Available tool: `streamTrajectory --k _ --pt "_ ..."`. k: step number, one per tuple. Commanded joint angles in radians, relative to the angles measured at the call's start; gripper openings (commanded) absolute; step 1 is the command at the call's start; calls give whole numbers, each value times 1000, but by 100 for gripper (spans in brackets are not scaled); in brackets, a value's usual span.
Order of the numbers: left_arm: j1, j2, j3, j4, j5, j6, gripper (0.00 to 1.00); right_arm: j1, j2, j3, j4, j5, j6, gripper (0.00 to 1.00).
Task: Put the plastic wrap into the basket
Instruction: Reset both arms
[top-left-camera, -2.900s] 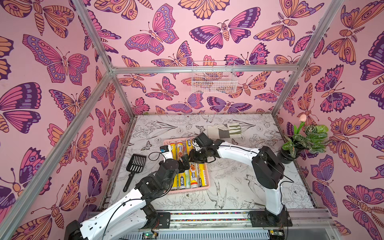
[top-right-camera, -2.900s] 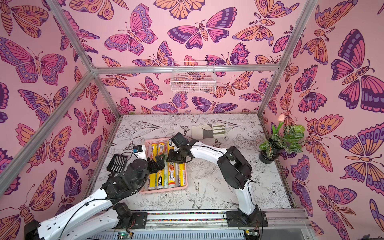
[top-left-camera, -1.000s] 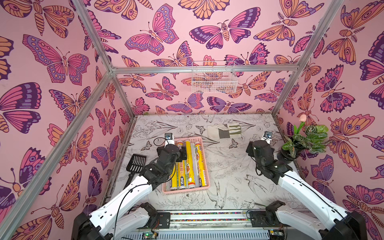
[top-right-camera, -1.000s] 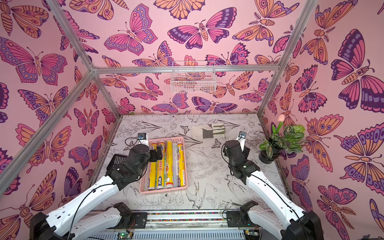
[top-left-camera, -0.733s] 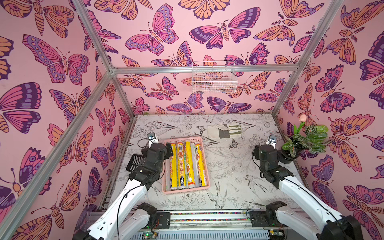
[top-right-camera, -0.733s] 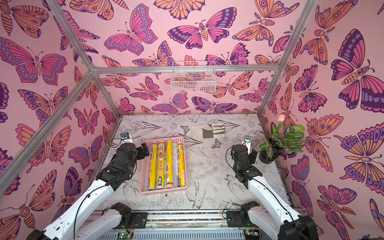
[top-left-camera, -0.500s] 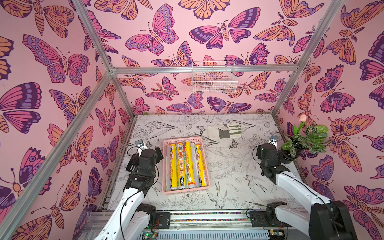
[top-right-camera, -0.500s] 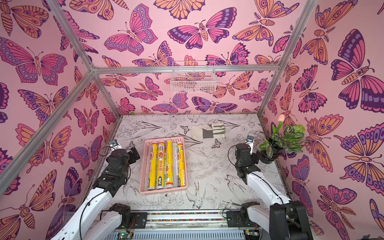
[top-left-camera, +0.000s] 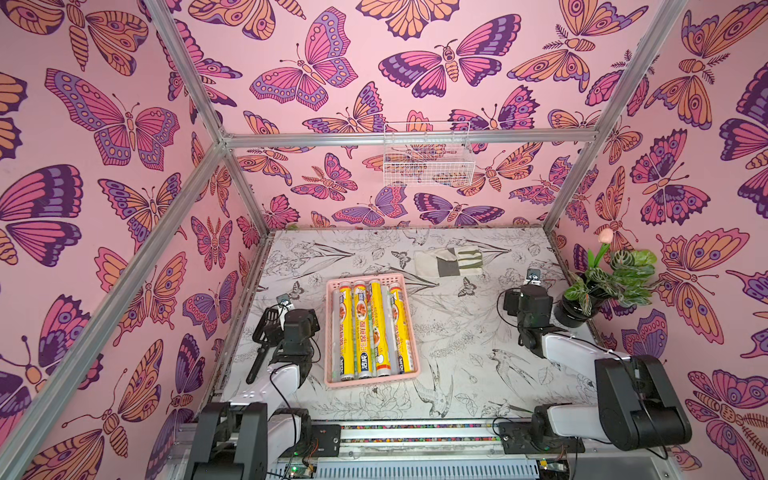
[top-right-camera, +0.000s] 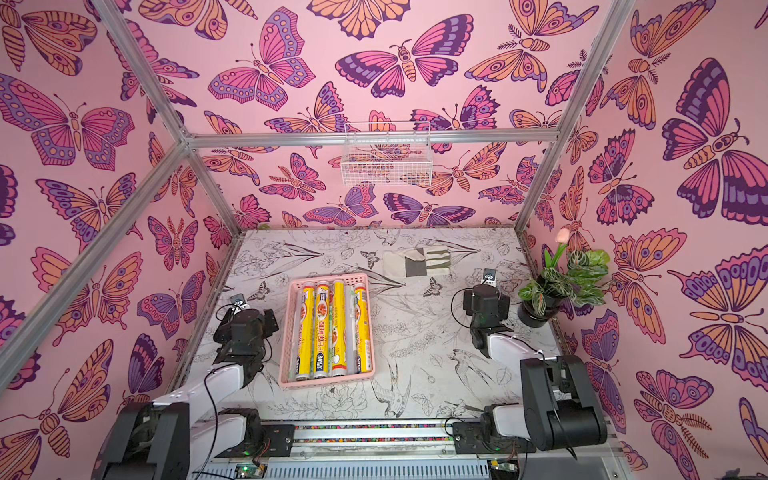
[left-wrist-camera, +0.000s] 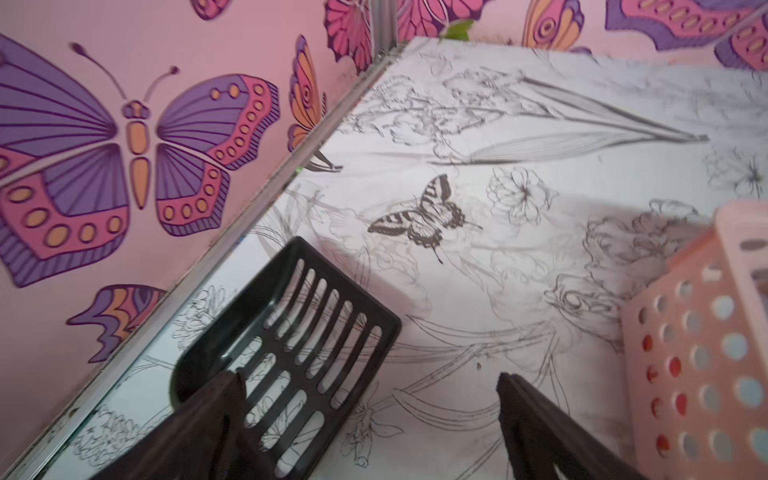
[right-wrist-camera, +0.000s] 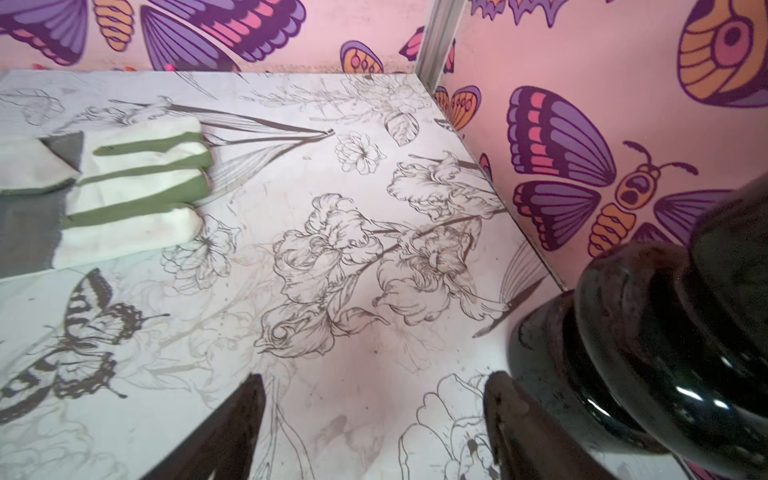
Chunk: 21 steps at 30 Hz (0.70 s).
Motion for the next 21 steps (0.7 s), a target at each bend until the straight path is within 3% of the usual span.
streamTrajectory --k 1,5,8,11,14,17,21 --pt "5 31 14 175 77 82 100 -19 21 8 44 -118 -38 85" --pt "5 99 19 269 145 98 100 -24 26 16 33 -193 -62 83" --pt "5 147 17 337 197 86 100 -24 2 -15 63 -182 -57 83" --pt "5 250 -20 507 225 85 100 -39 -7 -119 297 -128 -36 85" --pt "5 337 -56 676 230 93 100 -56 15 -147 371 -193 -40 84" --pt "5 398 -54 739 210 91 100 -56 91 -159 465 -225 -55 84" --pt "11 368 -30 647 201 70 100 -61 132 -173 520 -253 -60 85"
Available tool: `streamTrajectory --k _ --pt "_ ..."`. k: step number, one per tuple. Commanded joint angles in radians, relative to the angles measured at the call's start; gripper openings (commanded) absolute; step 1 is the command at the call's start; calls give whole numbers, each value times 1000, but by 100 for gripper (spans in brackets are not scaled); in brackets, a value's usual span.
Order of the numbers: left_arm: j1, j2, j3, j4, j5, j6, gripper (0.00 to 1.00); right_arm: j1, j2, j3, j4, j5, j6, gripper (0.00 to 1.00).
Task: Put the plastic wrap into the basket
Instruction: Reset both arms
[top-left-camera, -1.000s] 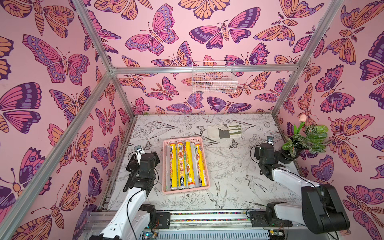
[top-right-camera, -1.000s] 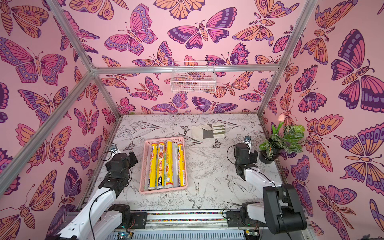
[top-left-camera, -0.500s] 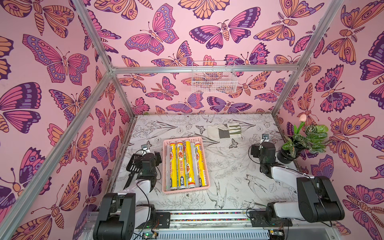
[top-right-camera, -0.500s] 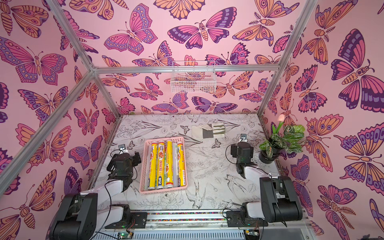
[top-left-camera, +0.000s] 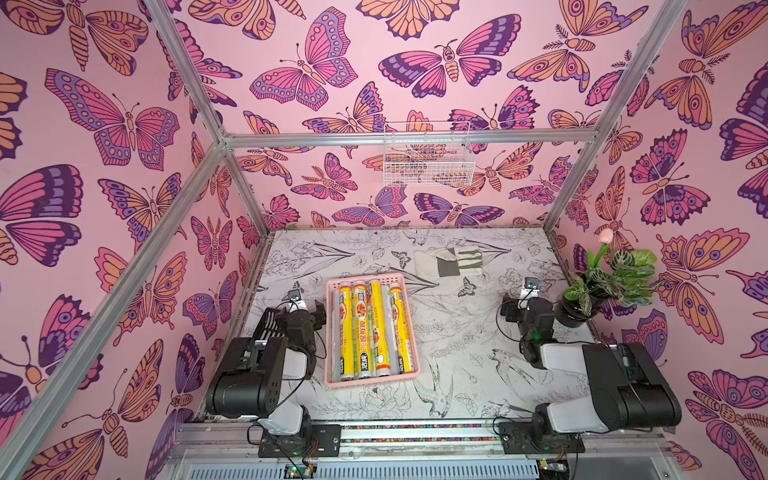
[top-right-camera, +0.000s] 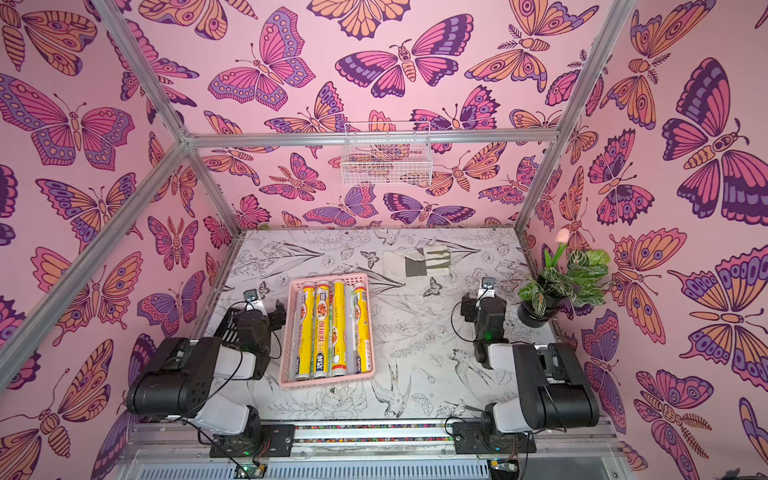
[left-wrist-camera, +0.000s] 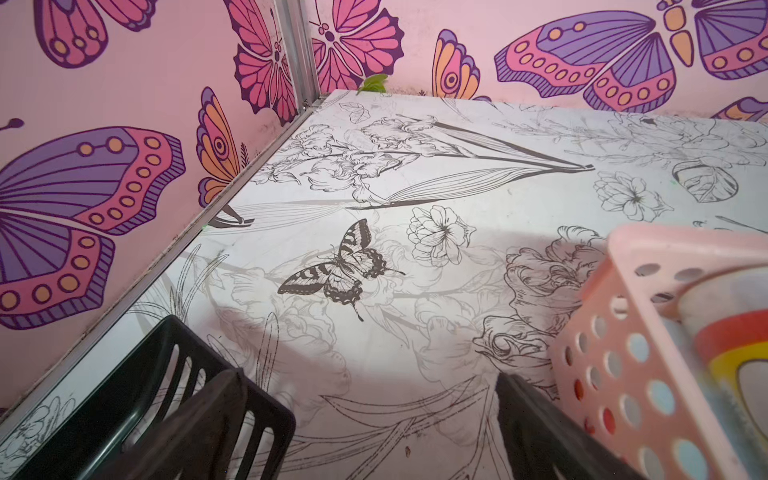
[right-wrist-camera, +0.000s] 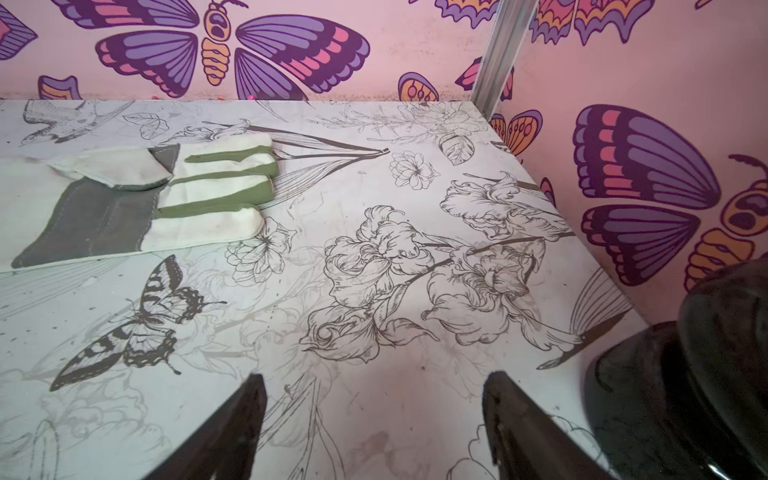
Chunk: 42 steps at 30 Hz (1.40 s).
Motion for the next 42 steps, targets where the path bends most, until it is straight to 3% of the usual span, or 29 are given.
streamTrajectory --k 1,7,13,15,17,18,19,42 --pt "-3 -7 17 34 34 -12 100 -9 28 -10 121 -48 -10 85" --pt "-1 -5 43 -13 39 -9 100 -45 36 65 -21 -41 44 90" --pt "-2 1 48 -13 207 59 100 -81 36 79 -42 -142 52 91" --pt "-2 1 59 -32 186 52 100 -85 35 74 -36 -164 45 91" --pt "-4 7 84 -72 52 4 100 -84 35 74 -34 -162 44 90" --pt "-3 3 84 -93 48 2 100 -84 35 74 -35 -155 47 88" --pt "-5 2 85 -106 48 3 100 -84 35 77 -41 -120 58 100" --pt "-11 5 119 -107 76 27 100 -85 36 88 -61 -82 75 98"
